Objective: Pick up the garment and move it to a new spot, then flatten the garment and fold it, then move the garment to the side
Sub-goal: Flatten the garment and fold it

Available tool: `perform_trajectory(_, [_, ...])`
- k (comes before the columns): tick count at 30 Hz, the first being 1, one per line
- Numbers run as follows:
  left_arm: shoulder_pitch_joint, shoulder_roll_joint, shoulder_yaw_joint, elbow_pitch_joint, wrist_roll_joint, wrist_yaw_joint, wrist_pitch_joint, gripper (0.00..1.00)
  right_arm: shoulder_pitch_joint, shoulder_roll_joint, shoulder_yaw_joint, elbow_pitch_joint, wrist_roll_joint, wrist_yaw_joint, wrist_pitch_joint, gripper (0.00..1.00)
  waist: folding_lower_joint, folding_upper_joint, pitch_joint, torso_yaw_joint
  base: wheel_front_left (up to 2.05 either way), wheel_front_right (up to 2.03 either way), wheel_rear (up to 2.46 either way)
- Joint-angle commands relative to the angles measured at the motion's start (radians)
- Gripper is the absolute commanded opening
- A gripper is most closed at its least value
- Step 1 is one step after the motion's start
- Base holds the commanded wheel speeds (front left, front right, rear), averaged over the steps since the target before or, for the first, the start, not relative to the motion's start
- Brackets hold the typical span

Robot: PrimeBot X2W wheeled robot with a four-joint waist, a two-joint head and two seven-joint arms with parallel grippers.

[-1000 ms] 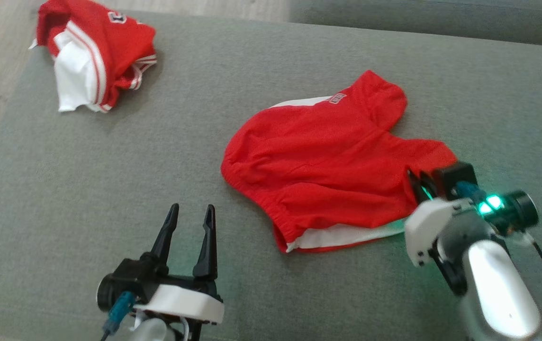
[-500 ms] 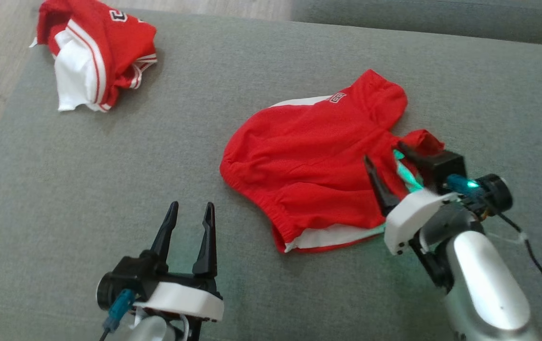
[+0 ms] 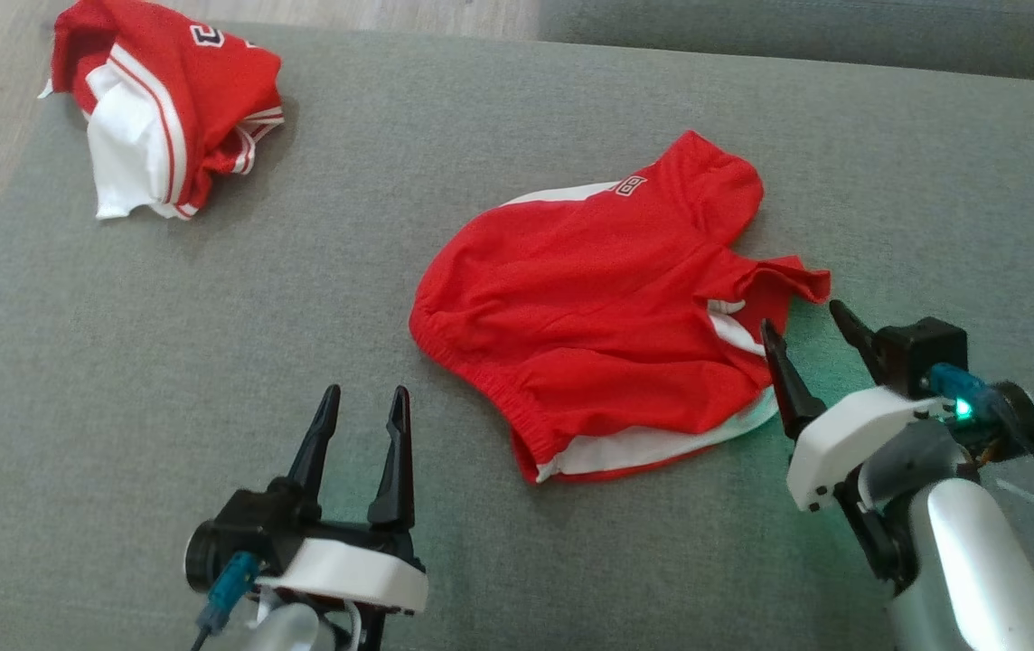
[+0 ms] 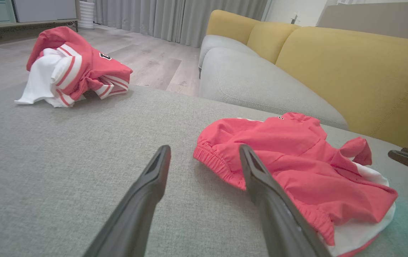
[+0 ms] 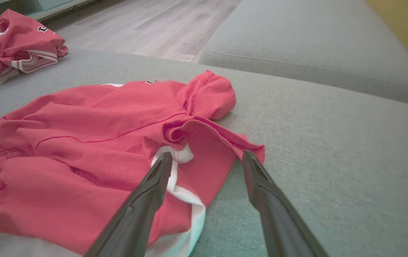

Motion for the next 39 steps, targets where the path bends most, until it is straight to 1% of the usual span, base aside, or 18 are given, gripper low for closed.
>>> perform_trajectory(1, [-0.028,0.009,0.026,-0.03,0.004,0.001,-0.012,1.0,-0.038,0.008,0.025,-0.021,0.021,-0.001,0.009,1.0,0.0,0.0,0.003,0.007,0.0,0.0,0.0])
perform_trajectory(3, [-0.031,0.008,0.022,-0.028,0.004,0.0,-0.011,1.0,-0.06,0.008,0.037,0.006,0.054,-0.001,0.022,1.0,0.0,0.0,0.007,0.016,0.0,0.0,0.0])
perform_trajectory(9, [-0.039,0.004,0.015,-0.021,0.004,-0.003,-0.011,1.0,-0.147,0.008,0.045,0.127,0.086,-0.001,0.041,1.0,0.0,0.0,0.016,0.053,0.0,0.0,0.0])
perform_trajectory(15, [-0.035,0.004,0.013,-0.019,0.004,-0.003,-0.011,1.0,-0.214,0.008,0.038,0.25,0.074,-0.001,0.04,1.0,0.0,0.0,0.019,0.08,0.0,0.0,0.0])
perform_trajectory(16, [-0.034,0.004,0.013,-0.019,0.004,-0.002,-0.011,1.0,-0.22,0.008,0.038,0.264,0.074,-0.001,0.037,0.65,0.0,0.0,0.019,0.082,0.0,0.0,0.0])
perform_trajectory(17, [-0.033,0.005,0.013,-0.018,0.003,-0.002,-0.011,1.0,-0.226,0.008,0.039,0.276,0.075,-0.001,0.033,0.41,0.0,0.0,0.018,0.083,0.0,0.0,0.0])
perform_trajectory(19, [-0.029,0.006,0.015,-0.019,0.003,0.0,-0.012,1.0,-0.232,0.008,0.04,0.293,0.078,-0.001,0.023,0.18,0.0,0.0,0.015,0.08,0.0,0.0,0.0])
perform_trajectory(20, [-0.026,0.007,0.016,-0.019,0.003,0.002,-0.012,1.0,-0.233,0.008,0.04,0.298,0.081,-0.001,0.016,0.04,0.0,0.0,0.013,0.076,0.0,0.0,0.0])
perform_trajectory(21, [-0.023,0.007,0.017,-0.019,0.003,0.004,-0.012,1.0,-0.233,0.008,0.042,0.3,0.084,-0.001,0.01,0.0,0.0,0.0,0.01,0.071,0.0,0.0,0.0])
perform_trajectory(25, [-0.016,0.008,0.015,-0.02,0.002,0.004,-0.012,1.0,-0.216,0.008,0.037,0.276,0.085,-0.001,-0.014,0.0,0.0,0.0,-0.002,0.043,0.0,0.0,0.0])
perform_trajectory(30, [-0.01,0.01,0.012,-0.022,0.001,0.005,-0.012,1.0,-0.151,0.008,0.01,0.175,0.089,-0.001,-0.025,0.0,0.0,0.0,-0.016,-0.001,0.0,0.0,0.0])
perform_trajectory(33, [-0.007,0.011,0.012,-0.024,0.0,0.008,-0.012,1.0,-0.09,0.008,-0.033,0.083,0.083,-0.001,-0.011,0.0,0.0,0.0,-0.021,-0.023,0.0,0.0,0.0])
perform_trajectory(39, [-0.005,0.015,0.01,-0.028,-0.003,0.009,-0.012,1.0,0.053,0.008,-0.162,-0.095,0.049,-0.001,0.06,0.0,0.0,0.0,-0.022,-0.048,0.0,0.0,0.0])
